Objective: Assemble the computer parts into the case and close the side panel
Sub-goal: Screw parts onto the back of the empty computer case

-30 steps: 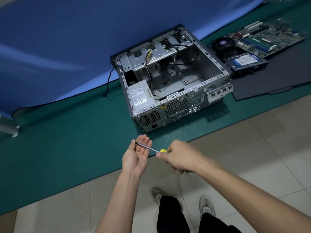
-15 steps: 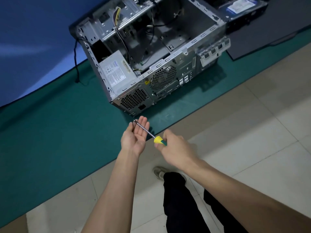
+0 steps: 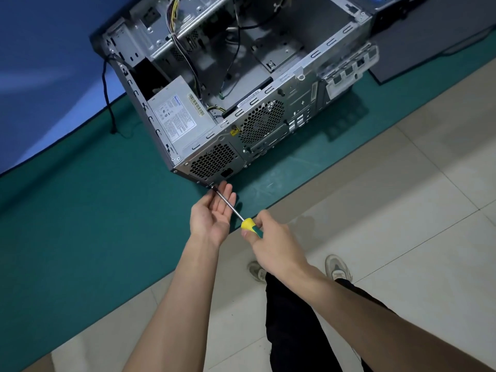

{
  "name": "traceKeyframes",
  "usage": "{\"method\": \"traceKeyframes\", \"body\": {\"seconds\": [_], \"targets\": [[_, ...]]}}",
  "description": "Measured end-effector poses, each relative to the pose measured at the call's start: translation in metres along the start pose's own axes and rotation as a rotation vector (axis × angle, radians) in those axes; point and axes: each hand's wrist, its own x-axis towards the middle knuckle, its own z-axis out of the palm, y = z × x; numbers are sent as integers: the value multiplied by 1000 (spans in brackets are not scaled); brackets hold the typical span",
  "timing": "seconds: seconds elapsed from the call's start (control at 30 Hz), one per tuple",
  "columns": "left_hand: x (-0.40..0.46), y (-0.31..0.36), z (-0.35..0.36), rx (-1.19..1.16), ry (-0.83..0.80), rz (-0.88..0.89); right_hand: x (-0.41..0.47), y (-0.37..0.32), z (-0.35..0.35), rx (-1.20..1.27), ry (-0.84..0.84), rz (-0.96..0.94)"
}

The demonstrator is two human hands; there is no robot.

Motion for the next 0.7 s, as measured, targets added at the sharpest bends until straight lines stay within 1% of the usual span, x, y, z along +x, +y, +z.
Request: {"method": "traceKeyframes", "body": {"seconds": [0.2, 0.5, 0.57, 0.7], "targets": [[2, 2, 1, 28, -5, 4, 1, 0, 5, 3, 18, -1], [0, -1, 1, -20, -4, 10, 3, -3, 3, 20, -7, 21], [0, 0, 1, -10, -3, 13, 3, -4, 7, 72, -26, 59], [-1, 3, 0, 40, -1, 24, 2, -6, 14, 264, -71, 152]]}}
